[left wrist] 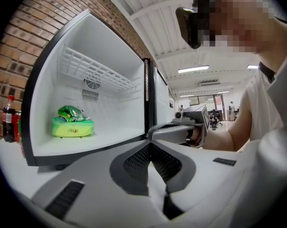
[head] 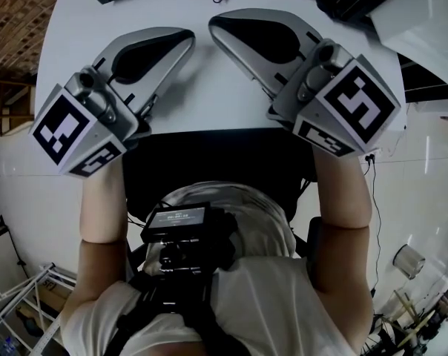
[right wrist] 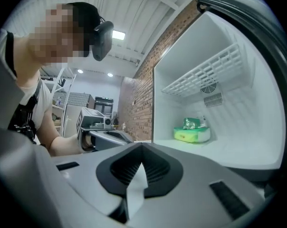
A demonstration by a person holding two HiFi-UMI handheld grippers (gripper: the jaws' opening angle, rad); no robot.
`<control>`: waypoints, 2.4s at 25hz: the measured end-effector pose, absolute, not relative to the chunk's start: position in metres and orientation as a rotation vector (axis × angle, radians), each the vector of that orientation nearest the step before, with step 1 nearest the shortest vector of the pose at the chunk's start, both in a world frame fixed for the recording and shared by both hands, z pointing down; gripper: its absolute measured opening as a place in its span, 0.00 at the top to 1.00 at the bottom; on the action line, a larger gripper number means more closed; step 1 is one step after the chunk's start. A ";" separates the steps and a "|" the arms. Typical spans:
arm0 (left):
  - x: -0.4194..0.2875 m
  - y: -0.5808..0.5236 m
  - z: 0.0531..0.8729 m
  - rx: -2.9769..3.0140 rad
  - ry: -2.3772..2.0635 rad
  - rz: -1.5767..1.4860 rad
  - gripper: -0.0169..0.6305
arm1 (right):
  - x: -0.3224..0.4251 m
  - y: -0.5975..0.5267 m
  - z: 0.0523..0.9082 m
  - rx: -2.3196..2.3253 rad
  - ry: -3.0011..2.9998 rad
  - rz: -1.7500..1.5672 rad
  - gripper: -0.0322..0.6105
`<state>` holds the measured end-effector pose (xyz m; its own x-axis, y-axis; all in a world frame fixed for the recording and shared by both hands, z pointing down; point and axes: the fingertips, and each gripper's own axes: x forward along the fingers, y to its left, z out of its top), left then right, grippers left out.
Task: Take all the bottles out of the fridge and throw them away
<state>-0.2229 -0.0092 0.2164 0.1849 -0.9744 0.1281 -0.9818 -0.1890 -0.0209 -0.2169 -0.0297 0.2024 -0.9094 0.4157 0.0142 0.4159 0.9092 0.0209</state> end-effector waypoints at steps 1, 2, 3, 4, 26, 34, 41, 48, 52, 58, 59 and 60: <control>-0.225 -0.013 0.220 2.357 -1.950 0.171 0.97 | -0.219 -0.033 0.206 -0.657 -3.048 -0.003 0.95; -0.226 -0.015 0.223 2.347 -1.943 0.168 0.97 | -0.220 -0.036 0.209 -0.646 -3.035 0.024 0.95; -0.227 -0.017 0.225 2.338 -1.938 0.164 0.97 | -0.222 -0.038 0.212 -0.635 -3.023 0.038 0.95; -0.228 -0.018 0.225 2.333 -1.936 0.162 0.97 | -0.223 -0.038 0.214 -0.630 -3.011 0.042 0.95; -0.232 -0.020 0.236 2.287 -1.886 0.198 0.97 | -0.236 -0.034 0.228 -0.586 -2.923 0.068 0.95; -0.242 -0.018 0.238 2.239 -1.928 0.187 0.97 | -0.239 -0.032 0.230 -0.589 -2.922 0.072 0.95; -0.242 -0.017 0.235 2.241 -1.937 0.187 0.97 | -0.239 -0.031 0.226 -0.595 -2.926 0.062 0.95; -0.237 -0.022 0.239 2.257 -1.940 0.180 0.97 | -0.236 -0.037 0.233 -0.587 -2.917 0.075 0.95; -0.233 -0.024 0.233 2.276 -1.941 0.176 0.97 | -0.238 -0.045 0.225 -0.560 -2.941 0.046 0.93; -0.219 -0.029 0.228 2.295 -1.932 0.197 0.97 | -0.241 -0.073 0.207 -0.314 -2.849 -0.544 0.84; -0.215 -0.028 0.228 2.281 -1.915 0.198 0.97 | -0.245 -0.077 0.205 -0.282 -2.798 -0.643 0.79; -0.212 -0.028 0.229 2.272 -1.899 0.196 0.97 | -0.250 -0.081 0.202 -0.254 -2.755 -0.731 0.77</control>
